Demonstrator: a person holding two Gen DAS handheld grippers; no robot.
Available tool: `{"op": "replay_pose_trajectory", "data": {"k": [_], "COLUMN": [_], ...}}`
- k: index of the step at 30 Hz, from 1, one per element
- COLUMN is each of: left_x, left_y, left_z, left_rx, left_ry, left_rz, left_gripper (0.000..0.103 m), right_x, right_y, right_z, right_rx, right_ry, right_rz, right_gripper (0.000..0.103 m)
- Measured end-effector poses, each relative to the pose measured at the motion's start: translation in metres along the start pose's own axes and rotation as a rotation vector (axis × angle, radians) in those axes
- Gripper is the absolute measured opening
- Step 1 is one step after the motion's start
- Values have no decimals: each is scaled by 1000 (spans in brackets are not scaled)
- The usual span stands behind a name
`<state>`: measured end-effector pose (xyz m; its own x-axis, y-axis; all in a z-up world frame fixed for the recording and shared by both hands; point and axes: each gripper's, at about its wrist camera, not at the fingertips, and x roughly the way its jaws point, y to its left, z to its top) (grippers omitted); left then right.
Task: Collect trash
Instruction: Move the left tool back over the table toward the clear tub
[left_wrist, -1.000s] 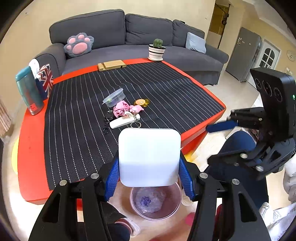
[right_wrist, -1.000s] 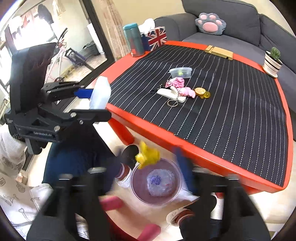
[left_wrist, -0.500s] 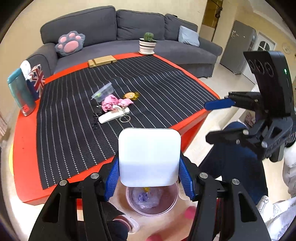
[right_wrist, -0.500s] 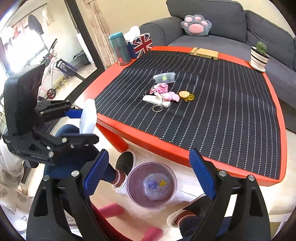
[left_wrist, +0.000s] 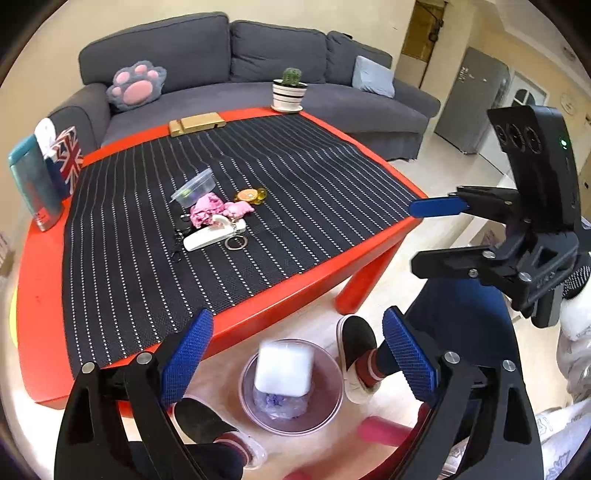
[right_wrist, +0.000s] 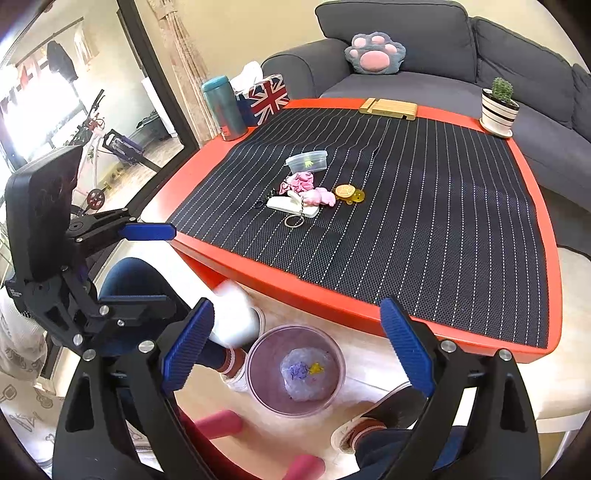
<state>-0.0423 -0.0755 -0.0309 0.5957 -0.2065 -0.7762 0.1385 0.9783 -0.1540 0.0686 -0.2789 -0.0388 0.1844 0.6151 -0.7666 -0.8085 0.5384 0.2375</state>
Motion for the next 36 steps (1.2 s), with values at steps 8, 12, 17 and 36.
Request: {"op": "replay_pose_trajectory", "data": {"k": [8, 12, 17, 36], "left_x": [-1, -1, -4, -2], "left_y": [5, 7, 10, 44], "left_z": [0, 0, 1, 25], "left_rx": [-16, -22, -37, -103], "left_ry": [-3, -6, -17, -29], "left_rz": [13, 18, 21, 65], "left_gripper": [92, 92, 93, 93], "right_x": [6, 8, 8, 9], "right_y": [2, 2, 1, -12], "right_z": [-1, 0, 2, 30], "right_rx": [-2, 1, 1, 2], "right_ry": [13, 18, 17, -7], "right_rz": [9, 5, 3, -19], "right_gripper": [96, 97, 97, 97]}}
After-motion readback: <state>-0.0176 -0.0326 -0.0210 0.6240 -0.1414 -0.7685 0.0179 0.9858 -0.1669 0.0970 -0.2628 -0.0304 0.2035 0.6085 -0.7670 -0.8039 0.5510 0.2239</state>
